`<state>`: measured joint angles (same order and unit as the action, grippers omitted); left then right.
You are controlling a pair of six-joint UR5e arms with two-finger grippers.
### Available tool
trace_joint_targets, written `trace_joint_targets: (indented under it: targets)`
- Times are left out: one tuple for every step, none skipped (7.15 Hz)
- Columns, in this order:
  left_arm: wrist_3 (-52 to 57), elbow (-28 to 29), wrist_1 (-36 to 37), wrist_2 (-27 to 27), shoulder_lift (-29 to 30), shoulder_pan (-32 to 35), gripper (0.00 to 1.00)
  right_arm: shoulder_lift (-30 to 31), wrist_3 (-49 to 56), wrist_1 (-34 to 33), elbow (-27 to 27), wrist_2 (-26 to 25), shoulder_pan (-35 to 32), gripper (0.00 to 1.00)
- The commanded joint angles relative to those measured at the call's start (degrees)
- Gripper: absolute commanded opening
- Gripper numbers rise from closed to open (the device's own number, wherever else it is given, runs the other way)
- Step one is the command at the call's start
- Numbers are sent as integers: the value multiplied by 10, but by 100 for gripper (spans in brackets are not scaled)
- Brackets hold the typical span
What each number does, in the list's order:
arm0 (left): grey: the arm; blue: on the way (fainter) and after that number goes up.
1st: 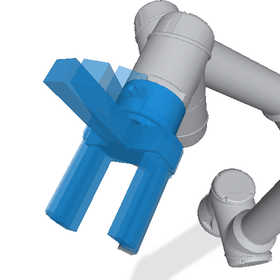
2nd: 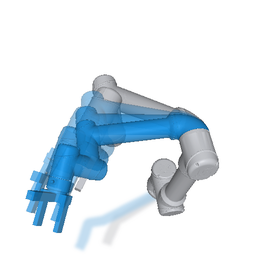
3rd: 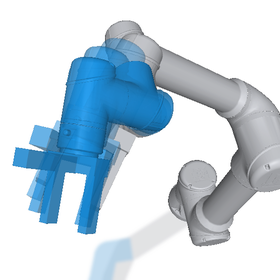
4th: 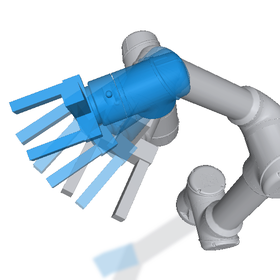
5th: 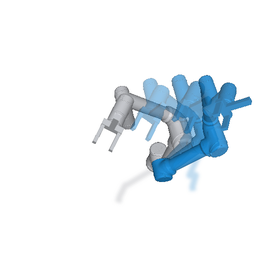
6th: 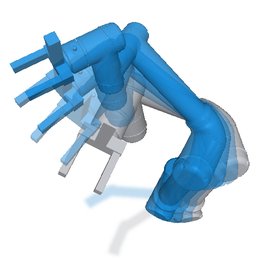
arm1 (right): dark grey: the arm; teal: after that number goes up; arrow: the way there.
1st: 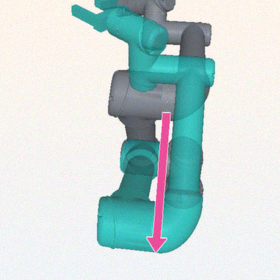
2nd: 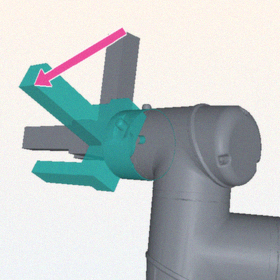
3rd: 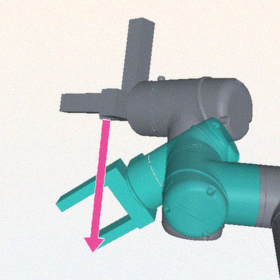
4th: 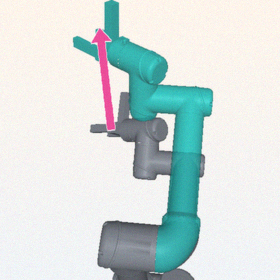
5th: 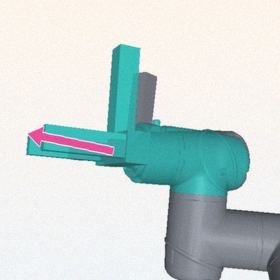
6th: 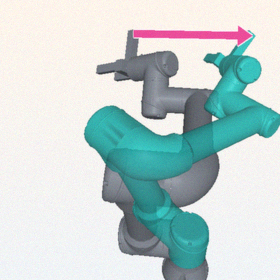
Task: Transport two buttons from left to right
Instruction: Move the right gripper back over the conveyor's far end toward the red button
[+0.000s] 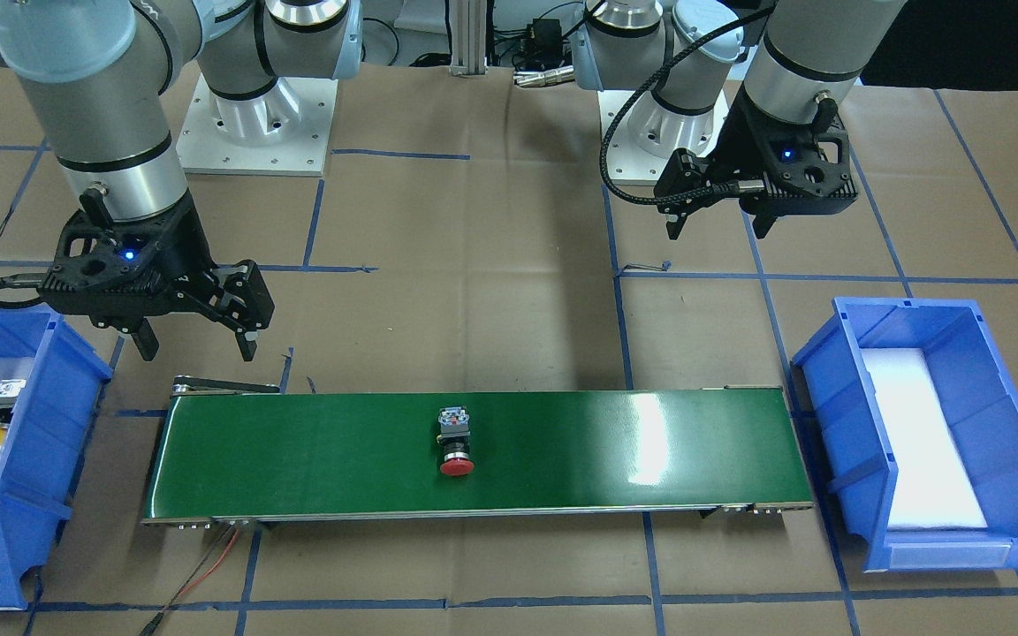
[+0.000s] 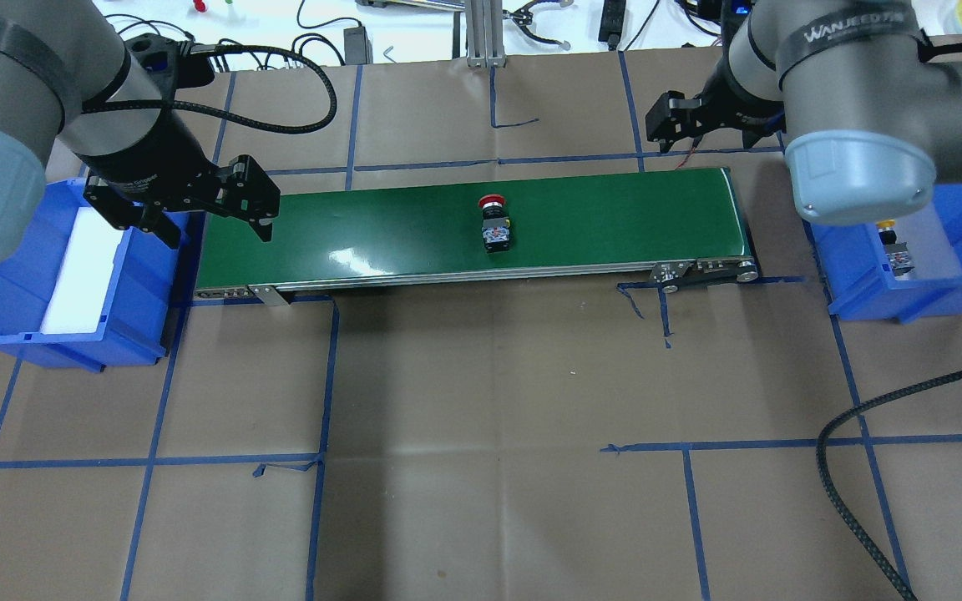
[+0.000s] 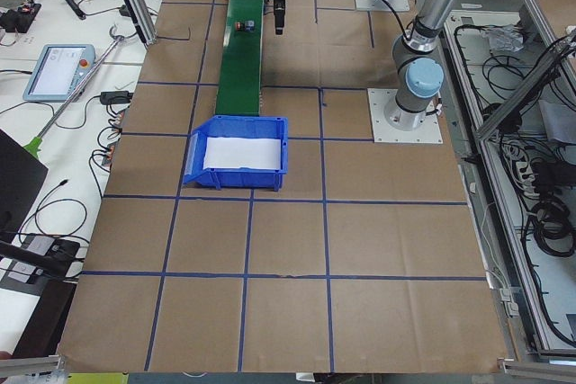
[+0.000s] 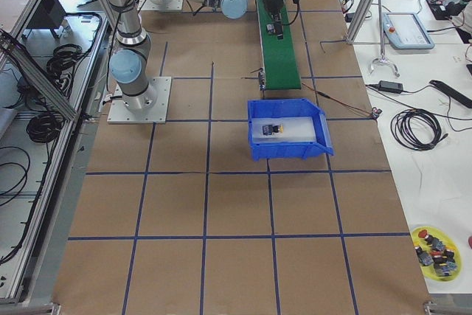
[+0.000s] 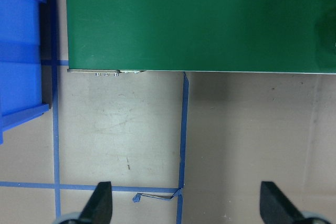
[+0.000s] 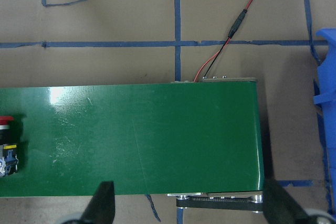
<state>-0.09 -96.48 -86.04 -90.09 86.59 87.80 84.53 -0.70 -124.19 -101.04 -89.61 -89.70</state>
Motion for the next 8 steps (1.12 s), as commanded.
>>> trace_joint_targets:
  targets:
    - [0,0,-1,0,0,0,100,-23,-29,-8,-12,21,0,100]
    - [0,0,-1,0,0,0,100,-43,-37,-9,-8,44,0,100]
    - [0,0,-1,-2,0,0,100,-61,-73,-7,-4,51,-1,100]
    - [0,-1,-2,-3,0,0,100,-68,-89,-7,-3,51,-2,100]
    - [0,-1,-2,-3,0,0,100,-72,-90,-7,-2,51,-4,100]
    - [2,-1,-3,-4,-1,0,100,-82,-90,-10,1,50,-3,100]
    - [2,-1,-3,-4,-1,0,100,-89,-90,-10,9,50,-3,100]
    - [4,-1,-3,-4,-1,0,100,-90,-90,-10,16,50,-4,100]
